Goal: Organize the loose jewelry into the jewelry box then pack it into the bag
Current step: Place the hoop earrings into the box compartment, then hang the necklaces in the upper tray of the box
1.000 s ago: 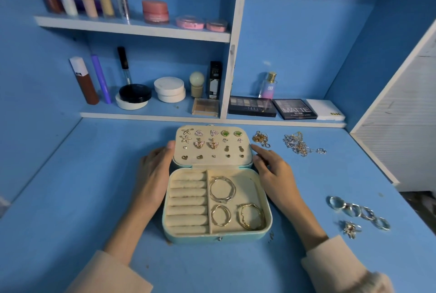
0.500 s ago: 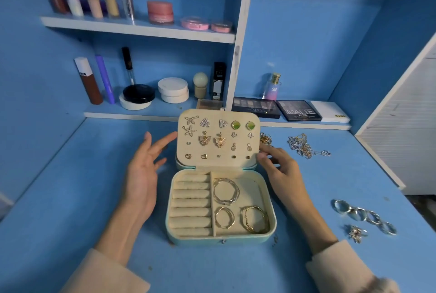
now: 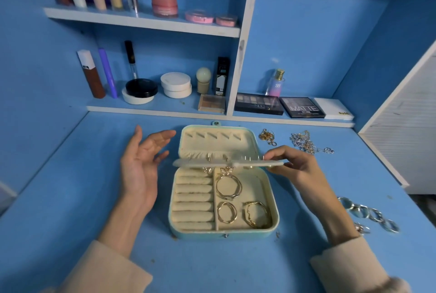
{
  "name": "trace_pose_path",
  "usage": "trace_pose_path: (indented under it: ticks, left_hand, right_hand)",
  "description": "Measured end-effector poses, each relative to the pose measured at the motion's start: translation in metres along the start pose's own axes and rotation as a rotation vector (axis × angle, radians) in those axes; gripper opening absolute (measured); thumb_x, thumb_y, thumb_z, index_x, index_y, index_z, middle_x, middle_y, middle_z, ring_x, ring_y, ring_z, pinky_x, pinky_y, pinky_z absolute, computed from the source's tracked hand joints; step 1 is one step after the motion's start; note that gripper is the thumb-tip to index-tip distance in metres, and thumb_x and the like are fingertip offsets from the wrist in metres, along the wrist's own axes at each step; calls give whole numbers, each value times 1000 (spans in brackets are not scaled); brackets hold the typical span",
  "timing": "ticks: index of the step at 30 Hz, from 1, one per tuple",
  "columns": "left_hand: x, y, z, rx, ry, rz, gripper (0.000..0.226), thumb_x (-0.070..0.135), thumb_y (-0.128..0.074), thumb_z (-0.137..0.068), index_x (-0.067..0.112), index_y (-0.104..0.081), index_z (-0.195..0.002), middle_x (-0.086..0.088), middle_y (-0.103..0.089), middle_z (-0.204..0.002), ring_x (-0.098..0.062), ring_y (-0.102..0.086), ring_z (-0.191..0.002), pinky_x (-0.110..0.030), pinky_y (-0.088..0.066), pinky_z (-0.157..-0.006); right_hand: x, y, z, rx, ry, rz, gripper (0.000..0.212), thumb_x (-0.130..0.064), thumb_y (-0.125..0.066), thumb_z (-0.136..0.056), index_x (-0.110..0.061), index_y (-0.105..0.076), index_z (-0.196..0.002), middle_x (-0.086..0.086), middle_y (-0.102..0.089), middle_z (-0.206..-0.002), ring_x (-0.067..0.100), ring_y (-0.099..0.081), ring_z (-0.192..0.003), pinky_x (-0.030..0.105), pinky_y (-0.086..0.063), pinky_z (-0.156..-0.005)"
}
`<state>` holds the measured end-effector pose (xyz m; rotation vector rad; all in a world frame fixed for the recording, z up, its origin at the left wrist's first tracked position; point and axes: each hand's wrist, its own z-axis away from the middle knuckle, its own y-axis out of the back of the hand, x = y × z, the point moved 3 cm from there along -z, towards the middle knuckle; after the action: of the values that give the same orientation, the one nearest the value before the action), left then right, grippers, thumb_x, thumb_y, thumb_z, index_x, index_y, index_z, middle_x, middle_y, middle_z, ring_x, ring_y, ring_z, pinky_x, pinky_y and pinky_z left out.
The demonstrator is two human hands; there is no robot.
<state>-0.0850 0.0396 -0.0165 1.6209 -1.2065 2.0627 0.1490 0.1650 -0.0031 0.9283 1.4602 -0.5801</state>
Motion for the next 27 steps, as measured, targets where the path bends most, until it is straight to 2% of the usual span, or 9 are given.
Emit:
trace_pose_path:
  ticks: [4, 7, 10, 15, 16, 18, 20, 23, 27]
  left_hand:
    - [-1, 2, 0, 14, 15, -4, 48, 47, -32, -95, 13, -65, -92, -1, -70, -105, -15, -57, -112, -30, -36, -90]
    - [-1, 2, 0, 16, 29, -17, 48, 47, -32, -96, 13, -65, -94, -1, -69, -109, -15, -57, -115, -30, -38, -91]
    - [-1, 3, -1, 12, 28, -31, 48, 47, -31, -95, 15, -67, -94, -1, -69, -111, -16, -56, -117, -31, -38, -92]
    - [-2, 3, -1, 9, 16, -55, 45, 45, -32, -96, 16, -67, -95, 0, -69, -111, -14, -58, -115, -30, -38, -92]
    - [-2, 3, -2, 11, 6, -74, 42, 43, -34, -96, 17, -67, -95, 1, -69, -109, -12, -58, -113, -30, -39, -91]
    - [-2, 3, -4, 31, -58, -216, 27, 38, -44, -94, 22, -66, -94, 6, -68, -105, -8, -59, -108, -24, -41, -87]
    - [-3, 6, -10, 73, -180, -485, 11, 26, -55, -92, 27, -65, -97, 12, -65, -104, -8, -57, -107, -17, -43, -83]
    - [-7, 10, -27, 76, -264, -932, 26, 22, -58, -92, 19, -64, -117, 0, -61, -119, -23, -46, -120, -32, -37, -98]
    - [-13, 4, -38, 26, -220, -1199, 33, 31, -53, -95, 12, -65, -120, -7, -57, -129, -27, -37, -127, -29, -23, -104]
  right_hand:
    - [0, 4, 1, -64, 39, 87, 20, -25, -69, -59, -15, -70, -77, 4, -67, -86, 13, -56, -75, 36, -37, -74]
    - [4, 8, 1, -86, 47, 125, 13, -12, -65, -66, -12, -69, -79, 5, -68, -90, 21, -59, -85, 32, -39, -74]
    - [4, 7, 1, -118, 59, 147, 10, -11, -66, -67, -13, -69, -76, 3, -67, -92, 25, -59, -94, 27, -40, -74]
    - [7, 8, 0, -93, 23, 68, 15, -4, -57, -69, -9, -69, -75, 9, -65, -92, 35, -53, -81, 38, -38, -74]
    - [7, 7, 0, -70, 8, 51, 16, -2, -56, -71, -8, -69, -77, 11, -65, -90, 31, -53, -78, 37, -38, -74]
    - [7, 6, -4, 23, -22, 24, 17, 4, -57, -80, -10, -69, -82, 9, -65, -86, 19, -55, -79, 30, -40, -75]
    - [10, 5, -11, 129, -71, 30, 19, -1, -55, -89, -15, -68, -89, 7, -64, -87, 16, -55, -81, 26, -40, -74]
    - [14, 1, -27, 202, -153, 236, 13, -22, -57, -92, -23, -68, -98, 2, -66, -91, 19, -59, -86, 29, -46, -78]
    - [9, -12, -37, 163, -142, 514, 27, -31, -56, -92, -11, -72, -99, 9, -68, -85, 24, -61, -84, 36, -46, -75]
